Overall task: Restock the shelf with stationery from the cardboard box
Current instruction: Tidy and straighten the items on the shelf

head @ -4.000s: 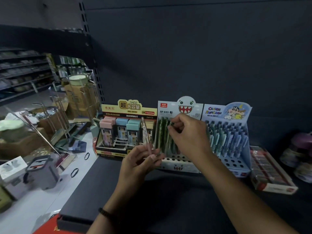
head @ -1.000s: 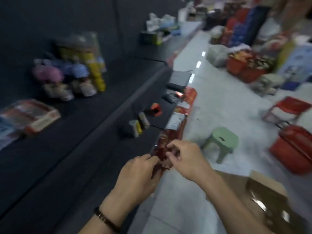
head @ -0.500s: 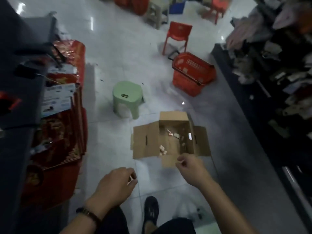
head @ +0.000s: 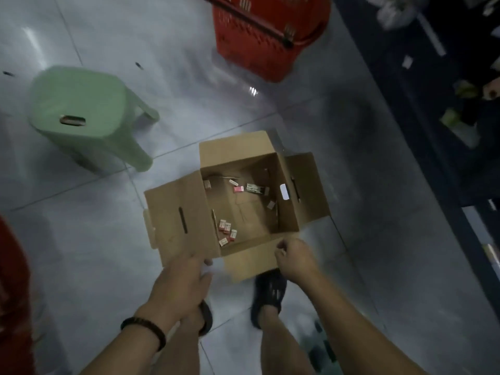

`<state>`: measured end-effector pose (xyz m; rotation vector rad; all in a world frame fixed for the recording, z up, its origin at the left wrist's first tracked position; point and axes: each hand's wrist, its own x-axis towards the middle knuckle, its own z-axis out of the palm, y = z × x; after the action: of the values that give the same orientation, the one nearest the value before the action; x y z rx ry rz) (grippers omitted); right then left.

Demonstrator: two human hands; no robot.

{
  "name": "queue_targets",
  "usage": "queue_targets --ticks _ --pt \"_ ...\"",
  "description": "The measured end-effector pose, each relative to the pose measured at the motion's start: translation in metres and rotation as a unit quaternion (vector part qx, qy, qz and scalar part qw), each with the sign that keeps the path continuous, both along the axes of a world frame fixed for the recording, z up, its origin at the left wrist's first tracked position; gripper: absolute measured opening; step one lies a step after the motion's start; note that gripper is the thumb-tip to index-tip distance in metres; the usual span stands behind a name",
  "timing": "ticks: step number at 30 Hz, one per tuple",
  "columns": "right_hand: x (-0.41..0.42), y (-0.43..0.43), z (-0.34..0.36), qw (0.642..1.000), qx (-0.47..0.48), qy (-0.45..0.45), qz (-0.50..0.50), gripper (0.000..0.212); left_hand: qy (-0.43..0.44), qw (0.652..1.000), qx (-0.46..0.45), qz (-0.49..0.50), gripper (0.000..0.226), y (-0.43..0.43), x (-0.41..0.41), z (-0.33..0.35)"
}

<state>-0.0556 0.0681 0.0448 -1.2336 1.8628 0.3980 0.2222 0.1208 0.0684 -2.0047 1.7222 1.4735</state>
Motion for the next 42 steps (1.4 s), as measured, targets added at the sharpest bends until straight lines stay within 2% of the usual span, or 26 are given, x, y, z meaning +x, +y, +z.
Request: queue_targets --ticks 3,6,9,11,15,18,20,22,23,25,27,30,34,36,37,39,42 --pt "-0.014 -0.051 -0.109 0.998 0.016 0.034 0.049 0.026 -0.003 1.0 -0.003 0.03 0.014 -0.039 -0.024 -0.095" --pt "-0.025 -0.089 -0.22 0.992 0.044 0.051 0.103 0.047 -0.006 0.995 -0.005 0.097 0.01 -0.066 -0.051 -0.185" --pt "-0.035 -0.111 -0.31 0.993 0.07 0.078 0.046 0.048 -0.018 0.98 -0.015 0.198 0.022 -0.078 -0.079 -0.259" --pt "-0.041 -0.112 -0.356 0.991 0.087 0.096 0.039 0.043 -0.038 0.975 -0.029 0.218 0.027 -0.076 -0.091 -0.289" --pt "-0.055 -0.092 -0.414 0.988 0.07 0.127 0.047 0.041 -0.055 0.97 -0.099 0.213 0.022 -0.063 -0.093 -0.312" --pt "-0.051 -0.087 -0.418 0.989 0.07 0.129 -0.022 0.035 -0.015 0.963 -0.111 0.246 0.021 -0.06 -0.083 -0.309" --pt "-0.033 -0.087 -0.401 0.987 0.053 0.102 -0.109 0.028 0.02 0.938 -0.082 0.335 0.02 -0.069 -0.076 -0.302" --pt "-0.005 -0.086 -0.371 0.99 0.015 0.039 -0.136 0.023 0.045 0.91 -0.05 0.409 0.011 -0.08 -0.069 -0.295" --pt "0.012 -0.083 -0.357 0.993 0.004 -0.01 -0.114 0.018 0.058 0.906 -0.034 0.418 0.005 -0.086 -0.066 -0.292" --pt "0.049 -0.077 -0.32 0.991 0.01 -0.131 -0.035 0.018 0.088 0.909 -0.003 0.407 0.016 -0.094 -0.06 -0.289" --pt "0.077 -0.071 -0.298 0.972 0.017 -0.231 0.045 0.017 0.106 0.91 0.014 0.401 0.025 -0.101 -0.054 -0.29" --pt "0.095 -0.081 -0.289 0.954 -0.014 -0.273 0.121 0.011 0.103 0.894 -0.002 0.435 0.016 -0.108 -0.043 -0.298" --pt "0.098 -0.113 -0.288 0.93 0.046 -0.344 0.123 0.032 0.115 0.882 -0.006 0.457 0.019 -0.112 -0.029 -0.311" --pt "0.097 -0.14 -0.307 0.944 -0.02 -0.301 0.137 0.032 0.126 0.856 -0.012 0.501 0.021 -0.111 -0.026 -0.316" --pt "0.098 -0.158 -0.326 0.957 -0.104 -0.237 0.131 0.025 0.128 0.844 -0.011 0.521 0.023 -0.11 -0.026 -0.317" --pt "0.101 -0.194 -0.37 0.958 -0.241 -0.073 0.14 0.019 0.121 0.832 -0.017 0.541 0.026 -0.105 -0.026 -0.322" --pt "0.109 -0.222 -0.421 0.93 -0.239 0.091 0.263 0.036 0.123 0.835 -0.033 0.535 0.027 -0.097 -0.031 -0.326"
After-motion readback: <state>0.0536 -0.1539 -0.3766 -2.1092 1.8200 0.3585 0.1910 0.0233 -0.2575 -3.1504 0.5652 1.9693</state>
